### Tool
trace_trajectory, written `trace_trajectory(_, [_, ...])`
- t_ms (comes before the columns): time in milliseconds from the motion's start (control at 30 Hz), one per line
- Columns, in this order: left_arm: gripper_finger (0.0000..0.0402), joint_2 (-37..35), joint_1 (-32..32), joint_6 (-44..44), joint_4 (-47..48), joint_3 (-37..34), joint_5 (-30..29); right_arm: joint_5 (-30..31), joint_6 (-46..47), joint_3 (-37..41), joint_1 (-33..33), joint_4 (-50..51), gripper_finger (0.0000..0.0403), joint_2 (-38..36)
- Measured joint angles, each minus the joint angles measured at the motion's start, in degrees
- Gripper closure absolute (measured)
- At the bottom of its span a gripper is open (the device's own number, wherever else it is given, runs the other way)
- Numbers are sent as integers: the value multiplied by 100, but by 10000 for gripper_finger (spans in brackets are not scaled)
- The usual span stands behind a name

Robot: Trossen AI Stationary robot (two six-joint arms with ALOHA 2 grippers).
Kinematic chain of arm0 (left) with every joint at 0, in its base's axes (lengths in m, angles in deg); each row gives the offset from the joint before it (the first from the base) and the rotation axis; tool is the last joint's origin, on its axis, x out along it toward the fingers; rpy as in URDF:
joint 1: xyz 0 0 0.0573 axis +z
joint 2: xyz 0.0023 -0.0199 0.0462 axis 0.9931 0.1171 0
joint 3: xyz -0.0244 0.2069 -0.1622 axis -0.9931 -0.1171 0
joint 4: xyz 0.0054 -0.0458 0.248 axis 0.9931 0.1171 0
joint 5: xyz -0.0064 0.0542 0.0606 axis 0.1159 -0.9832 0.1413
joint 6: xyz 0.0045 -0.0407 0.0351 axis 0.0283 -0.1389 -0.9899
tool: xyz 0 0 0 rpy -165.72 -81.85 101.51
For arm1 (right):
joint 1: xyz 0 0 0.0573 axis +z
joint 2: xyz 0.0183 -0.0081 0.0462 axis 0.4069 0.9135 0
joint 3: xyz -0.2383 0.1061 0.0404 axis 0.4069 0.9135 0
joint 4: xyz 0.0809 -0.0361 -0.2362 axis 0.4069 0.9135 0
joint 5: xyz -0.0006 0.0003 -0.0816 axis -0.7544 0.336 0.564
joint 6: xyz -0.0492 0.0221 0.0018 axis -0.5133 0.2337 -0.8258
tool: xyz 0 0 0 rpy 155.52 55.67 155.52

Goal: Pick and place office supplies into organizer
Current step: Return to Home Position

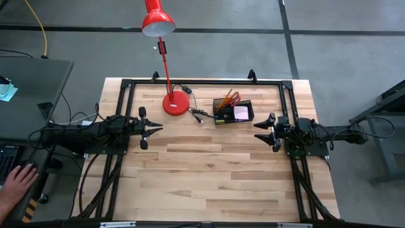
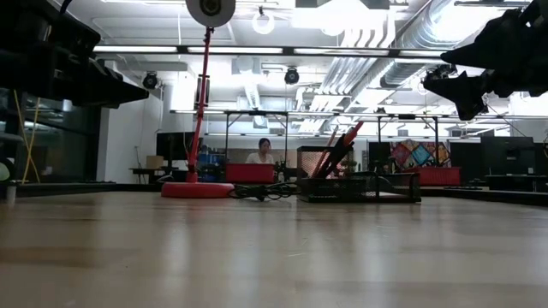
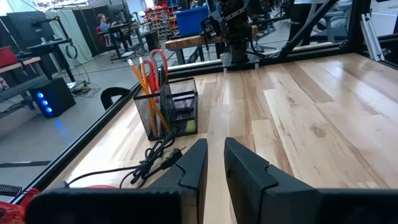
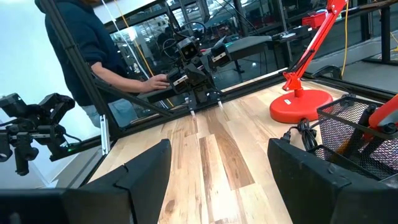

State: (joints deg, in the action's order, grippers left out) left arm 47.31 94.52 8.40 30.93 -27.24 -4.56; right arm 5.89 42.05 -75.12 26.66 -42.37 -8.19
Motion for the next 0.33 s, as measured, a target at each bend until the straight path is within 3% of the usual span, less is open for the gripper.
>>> trace_trajectory(333, [356, 0, 0, 0, 2, 0, 0, 1, 0, 0, 1, 0, 144, 0])
